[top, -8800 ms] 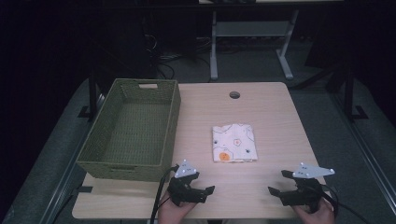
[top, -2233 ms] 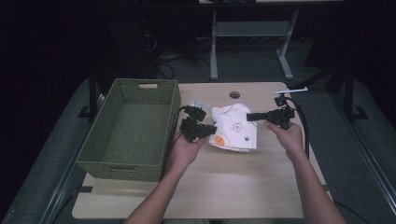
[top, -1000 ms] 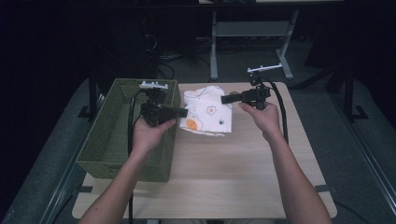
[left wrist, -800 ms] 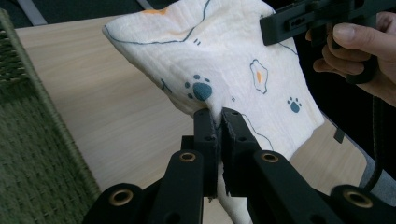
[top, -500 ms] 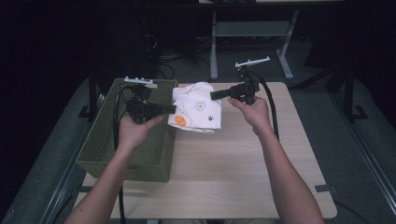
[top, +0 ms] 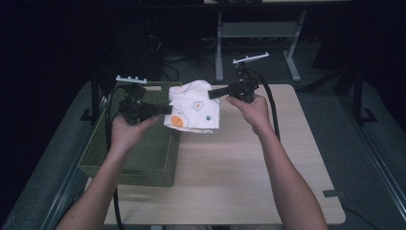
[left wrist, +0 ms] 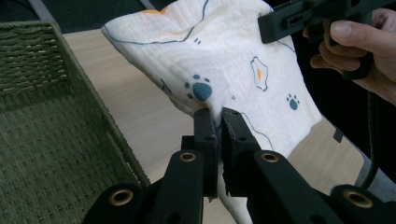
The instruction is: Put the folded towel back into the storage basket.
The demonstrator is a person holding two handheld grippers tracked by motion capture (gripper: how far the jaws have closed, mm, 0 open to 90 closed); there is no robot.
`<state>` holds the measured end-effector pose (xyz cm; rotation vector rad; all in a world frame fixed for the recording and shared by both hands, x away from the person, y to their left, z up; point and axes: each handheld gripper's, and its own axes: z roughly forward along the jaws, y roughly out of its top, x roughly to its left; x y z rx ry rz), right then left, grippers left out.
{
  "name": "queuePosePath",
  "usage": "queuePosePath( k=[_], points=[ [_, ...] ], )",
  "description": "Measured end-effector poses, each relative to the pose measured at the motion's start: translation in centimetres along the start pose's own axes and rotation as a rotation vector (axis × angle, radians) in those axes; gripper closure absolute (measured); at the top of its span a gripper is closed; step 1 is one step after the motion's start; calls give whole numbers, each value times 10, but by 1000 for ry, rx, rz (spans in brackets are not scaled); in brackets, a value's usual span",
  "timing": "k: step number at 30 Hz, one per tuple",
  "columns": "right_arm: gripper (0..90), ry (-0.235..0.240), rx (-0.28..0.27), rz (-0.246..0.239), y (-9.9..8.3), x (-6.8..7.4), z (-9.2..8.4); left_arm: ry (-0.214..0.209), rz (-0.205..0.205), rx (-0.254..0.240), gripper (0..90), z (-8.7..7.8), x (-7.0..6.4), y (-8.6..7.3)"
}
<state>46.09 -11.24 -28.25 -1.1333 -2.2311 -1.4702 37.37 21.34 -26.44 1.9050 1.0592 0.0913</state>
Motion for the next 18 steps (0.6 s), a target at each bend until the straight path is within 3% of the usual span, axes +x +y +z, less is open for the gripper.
queuePosePath(
  k=[18],
  points=[
    [815,15,21,-28,18,18,25,11,-27,-24,862,-28,20,-4]
  ],
)
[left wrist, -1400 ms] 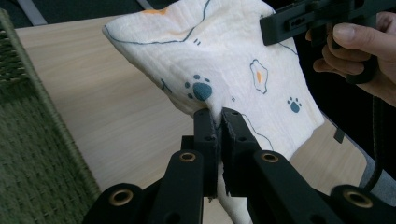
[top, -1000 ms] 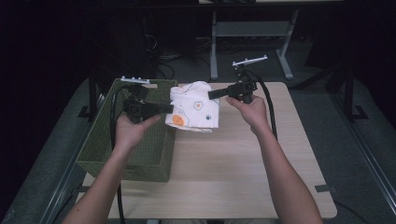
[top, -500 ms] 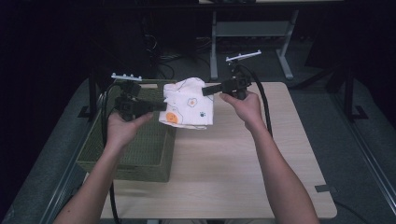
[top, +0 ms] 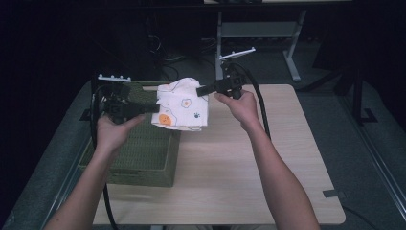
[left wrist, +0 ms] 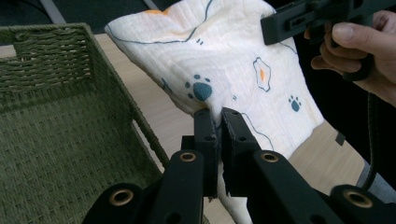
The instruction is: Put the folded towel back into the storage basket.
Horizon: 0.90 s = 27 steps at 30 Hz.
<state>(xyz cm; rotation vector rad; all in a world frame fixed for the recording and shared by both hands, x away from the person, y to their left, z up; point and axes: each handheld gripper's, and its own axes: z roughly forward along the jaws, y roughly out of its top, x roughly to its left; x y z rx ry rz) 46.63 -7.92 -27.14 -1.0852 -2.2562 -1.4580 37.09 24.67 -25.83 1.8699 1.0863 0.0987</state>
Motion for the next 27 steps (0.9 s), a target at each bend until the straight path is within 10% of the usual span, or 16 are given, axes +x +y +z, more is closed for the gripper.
queuePosePath(
  k=[27],
  points=[
    [812,34,32,-30,19,19,47,59,-24,-17,863,-37,27,-14]
  ],
)
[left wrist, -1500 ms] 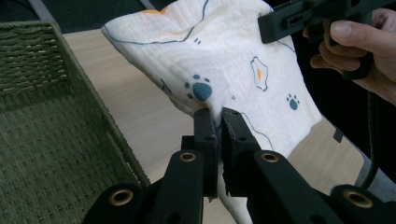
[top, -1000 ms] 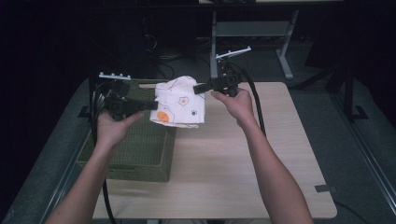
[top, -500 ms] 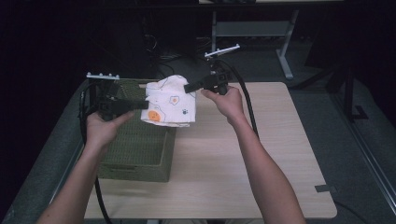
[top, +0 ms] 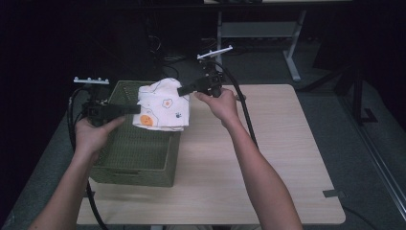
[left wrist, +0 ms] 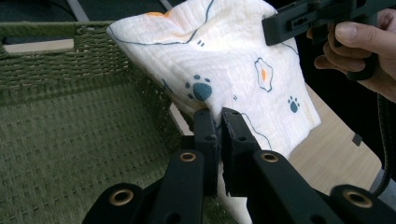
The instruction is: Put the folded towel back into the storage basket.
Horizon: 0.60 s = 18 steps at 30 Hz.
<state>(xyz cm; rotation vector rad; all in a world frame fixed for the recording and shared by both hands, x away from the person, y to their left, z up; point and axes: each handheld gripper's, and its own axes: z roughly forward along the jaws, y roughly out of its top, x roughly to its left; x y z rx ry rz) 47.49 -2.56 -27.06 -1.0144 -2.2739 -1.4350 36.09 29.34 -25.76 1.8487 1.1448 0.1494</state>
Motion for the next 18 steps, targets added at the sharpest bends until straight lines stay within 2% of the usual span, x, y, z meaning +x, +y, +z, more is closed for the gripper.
queuePosePath(
  k=[5,8,9,18],
  points=[
    [812,8,18,3,1,1,14,7,-22,2,862,-4,10,-6],
    [812,8,24,3,1,1,19,12,-24,6,863,-5,12,-8],
    [811,11,29,4,1,1,21,26,-20,4,863,-6,13,-9],
    [810,13,38,10,-1,0,36,35,-33,11,863,-9,23,-16]
  ],
)
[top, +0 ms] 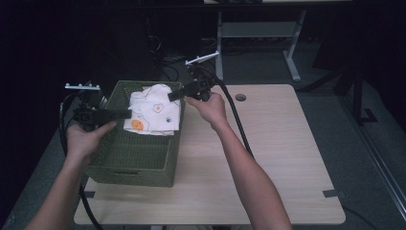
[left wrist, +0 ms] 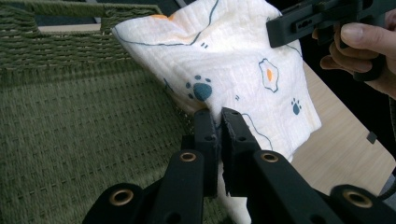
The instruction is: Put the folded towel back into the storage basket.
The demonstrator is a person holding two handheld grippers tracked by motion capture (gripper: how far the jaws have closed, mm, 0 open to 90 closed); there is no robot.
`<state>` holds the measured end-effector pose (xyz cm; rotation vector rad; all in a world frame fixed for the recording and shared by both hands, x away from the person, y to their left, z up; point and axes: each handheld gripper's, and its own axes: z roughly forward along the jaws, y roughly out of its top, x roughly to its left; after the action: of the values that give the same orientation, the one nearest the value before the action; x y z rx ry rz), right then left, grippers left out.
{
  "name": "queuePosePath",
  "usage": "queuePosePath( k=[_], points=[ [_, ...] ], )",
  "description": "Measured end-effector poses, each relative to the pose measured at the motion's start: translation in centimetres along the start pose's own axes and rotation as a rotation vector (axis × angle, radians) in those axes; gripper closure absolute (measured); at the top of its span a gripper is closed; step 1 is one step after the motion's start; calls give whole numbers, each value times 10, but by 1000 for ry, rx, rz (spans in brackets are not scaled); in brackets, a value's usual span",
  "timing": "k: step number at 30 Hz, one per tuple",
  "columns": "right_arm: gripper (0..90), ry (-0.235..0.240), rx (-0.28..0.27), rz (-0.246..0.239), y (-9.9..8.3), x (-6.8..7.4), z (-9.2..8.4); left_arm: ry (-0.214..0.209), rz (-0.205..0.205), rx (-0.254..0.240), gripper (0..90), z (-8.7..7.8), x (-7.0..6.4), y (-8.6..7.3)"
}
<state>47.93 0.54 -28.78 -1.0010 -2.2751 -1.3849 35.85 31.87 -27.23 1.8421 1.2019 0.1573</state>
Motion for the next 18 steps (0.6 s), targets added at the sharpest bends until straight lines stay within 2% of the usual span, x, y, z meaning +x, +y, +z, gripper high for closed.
queuePosePath(
  k=[5,18],
  points=[
    [810,2,30,1,-2,-1,15,9,-18,4,863,0,9,-10],
    [807,26,49,17,-7,-3,45,39,-55,7,863,-5,28,-27]
  ],
)
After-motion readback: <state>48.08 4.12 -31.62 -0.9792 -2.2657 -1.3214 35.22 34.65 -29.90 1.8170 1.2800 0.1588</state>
